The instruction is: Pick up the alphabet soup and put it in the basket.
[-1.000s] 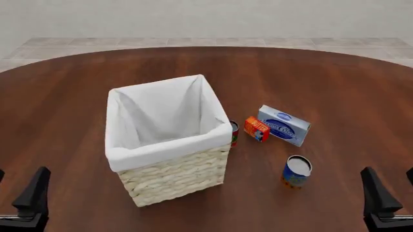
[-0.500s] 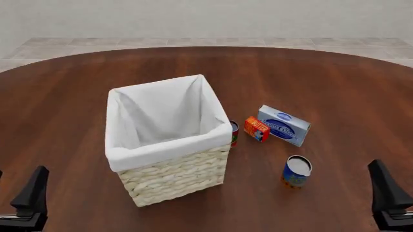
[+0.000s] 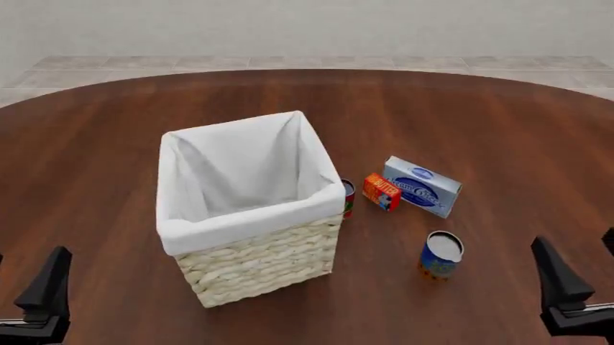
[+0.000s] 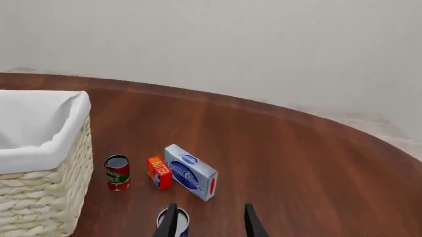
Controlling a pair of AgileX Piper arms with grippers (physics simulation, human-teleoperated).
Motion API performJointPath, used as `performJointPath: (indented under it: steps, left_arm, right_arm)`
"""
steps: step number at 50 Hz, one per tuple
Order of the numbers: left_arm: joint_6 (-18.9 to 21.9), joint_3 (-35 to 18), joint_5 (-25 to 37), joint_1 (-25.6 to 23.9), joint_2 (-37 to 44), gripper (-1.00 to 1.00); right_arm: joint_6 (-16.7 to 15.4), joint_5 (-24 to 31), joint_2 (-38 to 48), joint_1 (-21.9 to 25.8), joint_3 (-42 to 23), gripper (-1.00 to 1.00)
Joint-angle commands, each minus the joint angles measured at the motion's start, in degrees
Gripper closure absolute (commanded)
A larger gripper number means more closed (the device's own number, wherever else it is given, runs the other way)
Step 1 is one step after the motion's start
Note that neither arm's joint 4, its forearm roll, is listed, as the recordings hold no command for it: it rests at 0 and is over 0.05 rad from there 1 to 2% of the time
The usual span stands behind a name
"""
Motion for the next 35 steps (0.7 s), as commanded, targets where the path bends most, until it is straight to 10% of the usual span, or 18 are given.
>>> performJointPath:
  steps: [1, 35]
  left_arm:
    - [-0.1, 0.0, 0.0, 0.1, 0.0, -1.00]
    - [-0.1, 0.0, 0.0, 0.4, 0.0, -1.00]
  right_arm:
    - [-0.6, -1.8, 8.3, 1.2, -2.9, -1.00]
    - [-0.4, -3.1, 12.6, 7.2, -5.8, -1.00]
